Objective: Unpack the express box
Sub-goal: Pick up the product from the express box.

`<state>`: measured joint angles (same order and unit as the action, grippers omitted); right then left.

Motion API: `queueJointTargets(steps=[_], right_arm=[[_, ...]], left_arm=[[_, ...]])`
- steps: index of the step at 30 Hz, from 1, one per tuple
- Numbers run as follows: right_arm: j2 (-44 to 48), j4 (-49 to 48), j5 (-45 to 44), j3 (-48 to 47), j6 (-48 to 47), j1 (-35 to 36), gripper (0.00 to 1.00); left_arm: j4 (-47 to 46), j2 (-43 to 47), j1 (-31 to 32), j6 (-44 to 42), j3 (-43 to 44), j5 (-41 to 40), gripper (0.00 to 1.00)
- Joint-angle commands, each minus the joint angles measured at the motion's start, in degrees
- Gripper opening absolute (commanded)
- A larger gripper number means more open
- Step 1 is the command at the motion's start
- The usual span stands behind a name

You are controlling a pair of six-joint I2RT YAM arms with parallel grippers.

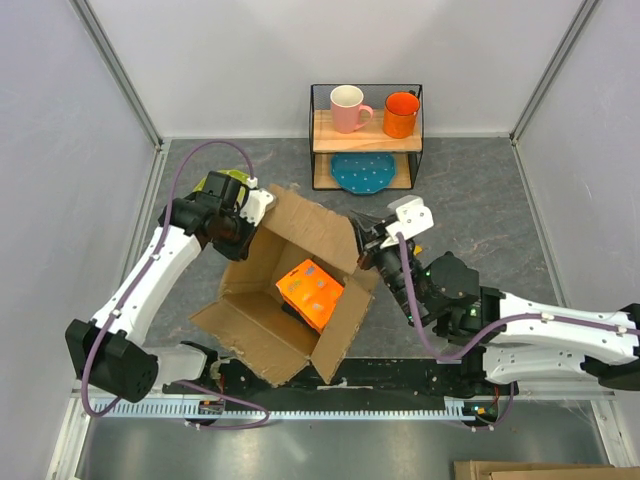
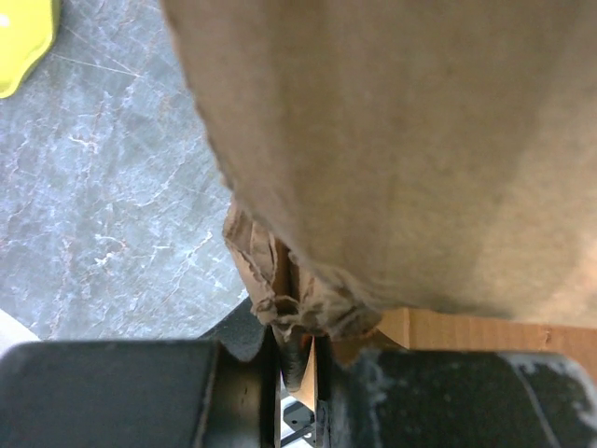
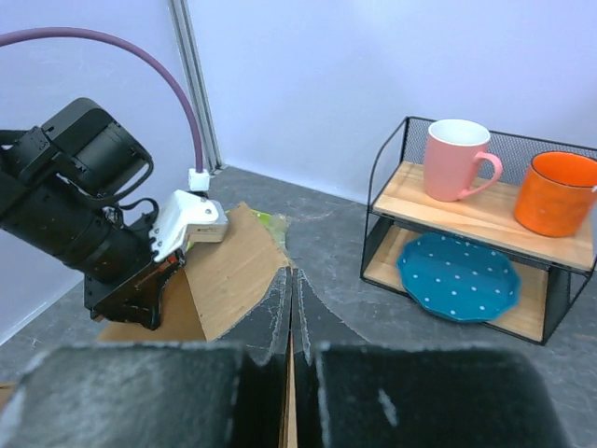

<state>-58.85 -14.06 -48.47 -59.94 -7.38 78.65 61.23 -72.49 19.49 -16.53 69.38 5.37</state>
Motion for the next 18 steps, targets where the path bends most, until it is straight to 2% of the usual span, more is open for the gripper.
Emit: queueJointTargets(steps=[1, 4, 6, 7, 9, 10, 12, 13, 18], right_arm=[[2.3, 3.9, -1.4, -0.5, -0.4, 0.2, 0.00], [-0.6, 10.2, 5.9, -5.5, 2.5, 0.2, 0.02], [-5.8, 16.6, 9.5, -10.0, 3.9, 0.2, 0.09], [-7.8, 18.3, 12.6, -14.9, 4.0, 0.3, 0.22], [-13.9, 22.0, 15.9, -19.7, 4.1, 1.0, 0.34], [-16.2, 23.3, 16.8, -23.9, 3.9, 1.4, 0.46], [-23.1, 27.4, 17.5, -27.7, 3.5, 2.4, 0.56], [-25.3, 28.6, 17.4, -29.6, 3.6, 2.6, 0.68], [-33.8, 31.5, 16.7, -27.2, 6.2, 4.2, 0.89]], left_arm=[[1.3, -4.1, -0.8, -3.9, -0.8, -17.3, 0.02], [2.5, -4.5, -0.5, -3.3, 0.1, -16.6, 0.02], [2.7, -4.2, 0.4, -2.9, 0.4, -16.9, 0.02], [2.7, -3.5, 0.6, -2.8, 0.6, -17.5, 0.02], [2.8, -2.7, 1.3, -2.5, 1.1, -18.2, 0.02], [2.8, -2.1, 1.5, -2.4, 1.3, -18.7, 0.02], [2.9, -1.3, 2.0, -2.4, 1.6, -19.1, 0.02], [3.2, -0.8, 2.2, -2.3, 1.7, -18.8, 0.02], [4.0, 1.4, 2.6, -3.0, 1.3, -18.6, 0.02]])
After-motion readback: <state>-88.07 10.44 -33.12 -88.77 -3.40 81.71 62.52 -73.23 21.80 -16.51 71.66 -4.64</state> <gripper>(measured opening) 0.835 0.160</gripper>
